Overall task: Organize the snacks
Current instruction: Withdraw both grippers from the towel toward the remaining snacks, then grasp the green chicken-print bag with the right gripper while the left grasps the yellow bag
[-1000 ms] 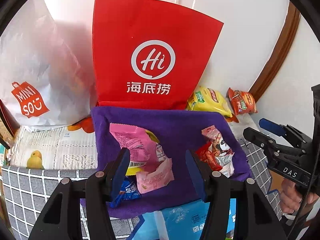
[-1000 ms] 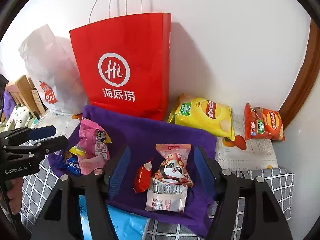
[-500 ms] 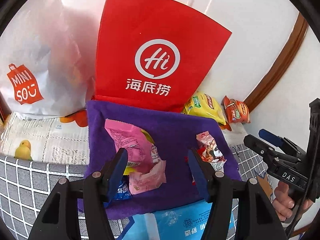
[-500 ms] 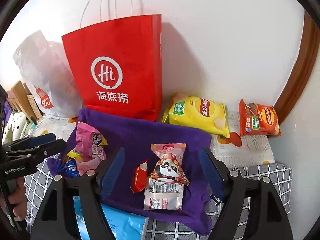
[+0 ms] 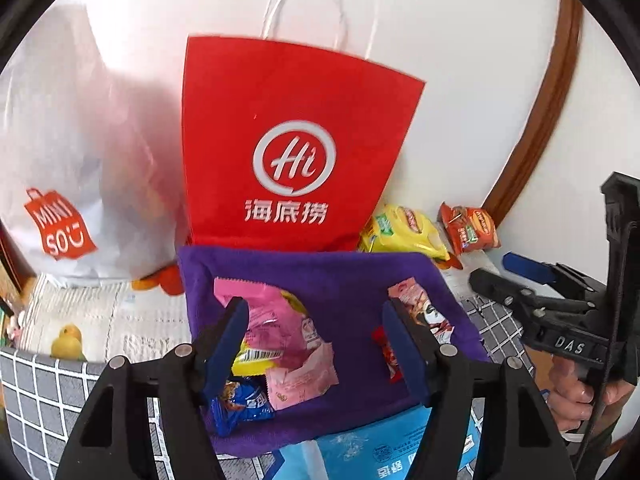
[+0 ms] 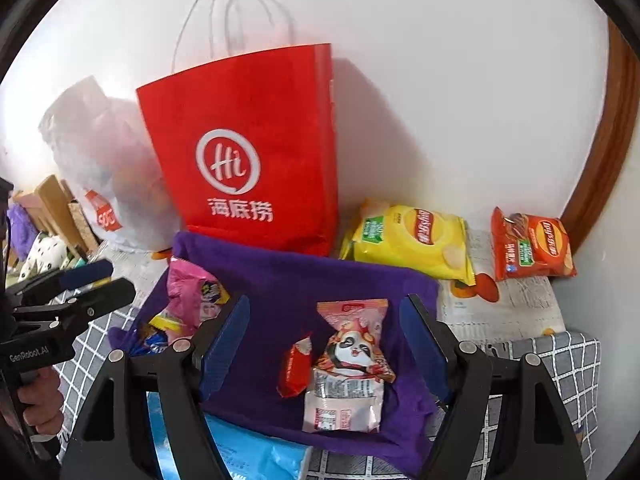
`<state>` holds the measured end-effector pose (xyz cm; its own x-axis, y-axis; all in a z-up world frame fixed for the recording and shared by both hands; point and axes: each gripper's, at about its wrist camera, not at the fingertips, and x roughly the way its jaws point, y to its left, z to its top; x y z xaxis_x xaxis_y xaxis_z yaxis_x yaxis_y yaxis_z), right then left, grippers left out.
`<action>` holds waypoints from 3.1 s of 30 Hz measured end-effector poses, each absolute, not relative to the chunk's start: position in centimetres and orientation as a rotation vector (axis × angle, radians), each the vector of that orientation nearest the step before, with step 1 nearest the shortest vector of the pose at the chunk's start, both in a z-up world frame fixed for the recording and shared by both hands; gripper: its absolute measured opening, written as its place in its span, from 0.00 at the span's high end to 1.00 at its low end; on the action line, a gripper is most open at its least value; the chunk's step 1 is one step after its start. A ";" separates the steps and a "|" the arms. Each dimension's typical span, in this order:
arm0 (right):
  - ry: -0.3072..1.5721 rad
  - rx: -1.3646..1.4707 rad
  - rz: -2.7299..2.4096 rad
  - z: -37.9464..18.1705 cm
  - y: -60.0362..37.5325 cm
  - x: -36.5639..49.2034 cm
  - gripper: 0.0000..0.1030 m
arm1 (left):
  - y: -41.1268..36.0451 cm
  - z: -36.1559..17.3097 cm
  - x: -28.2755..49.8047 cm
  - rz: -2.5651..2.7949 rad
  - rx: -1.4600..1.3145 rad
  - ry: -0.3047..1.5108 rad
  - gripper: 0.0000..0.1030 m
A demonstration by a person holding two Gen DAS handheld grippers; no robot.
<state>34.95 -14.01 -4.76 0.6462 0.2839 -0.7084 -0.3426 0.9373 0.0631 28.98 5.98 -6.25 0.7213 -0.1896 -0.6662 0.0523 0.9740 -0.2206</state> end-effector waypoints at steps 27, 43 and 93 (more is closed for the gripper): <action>0.777 0.041 0.292 -5.0 -16.6 27.7 0.29 | 4.8 -2.3 26.3 -0.257 -0.193 0.727 0.35; 0.883 0.052 0.307 -8.5 -18.1 16.7 0.39 | 3.9 -2.4 19.7 -0.270 -0.133 0.793 0.35; 0.957 -0.004 0.275 -17.0 -19.2 14.1 0.52 | 0.8 -16.9 10.7 -0.347 -0.021 1.035 0.48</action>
<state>14.13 -19.22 -17.02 0.5438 0.2297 -0.8072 -0.2332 0.9653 0.1175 10.73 0.83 -16.95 0.4611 -0.2920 -0.8379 0.2728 0.9452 -0.1793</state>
